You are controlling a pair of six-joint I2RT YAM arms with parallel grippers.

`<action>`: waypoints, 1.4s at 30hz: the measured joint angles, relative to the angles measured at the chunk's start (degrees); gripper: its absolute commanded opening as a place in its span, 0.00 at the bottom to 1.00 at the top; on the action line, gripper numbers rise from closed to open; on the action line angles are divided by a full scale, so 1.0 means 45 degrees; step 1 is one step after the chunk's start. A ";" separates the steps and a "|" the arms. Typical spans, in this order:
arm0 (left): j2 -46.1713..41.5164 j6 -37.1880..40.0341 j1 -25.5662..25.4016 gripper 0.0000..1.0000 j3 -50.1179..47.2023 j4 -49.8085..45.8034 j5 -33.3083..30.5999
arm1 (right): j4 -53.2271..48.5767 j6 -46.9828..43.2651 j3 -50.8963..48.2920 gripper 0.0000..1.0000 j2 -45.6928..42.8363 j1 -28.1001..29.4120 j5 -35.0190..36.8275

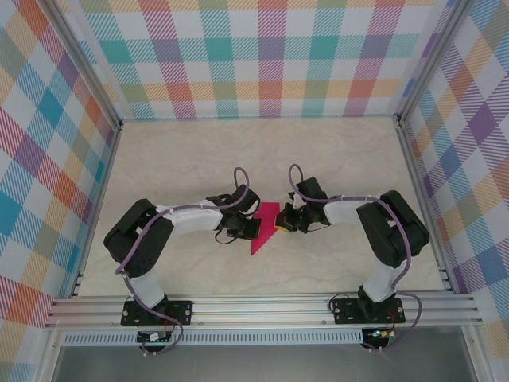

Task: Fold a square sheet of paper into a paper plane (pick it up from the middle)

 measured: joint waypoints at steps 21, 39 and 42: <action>-0.0121 -0.0039 0.0000 0.00 -0.0160 0.0209 0.0010 | 0.2482 0.2793 -0.2215 0.00 -0.2817 0.4129 0.1933; -0.0121 -0.0083 0.0000 0.00 -0.0165 0.0209 0.0005 | 0.4289 0.4129 -0.2200 0.00 -0.0631 0.5022 0.2579; -0.0121 -0.0083 0.0000 0.00 -0.0175 0.0214 0.0005 | 0.4303 0.4158 -0.2137 0.00 -0.0500 0.5061 0.2633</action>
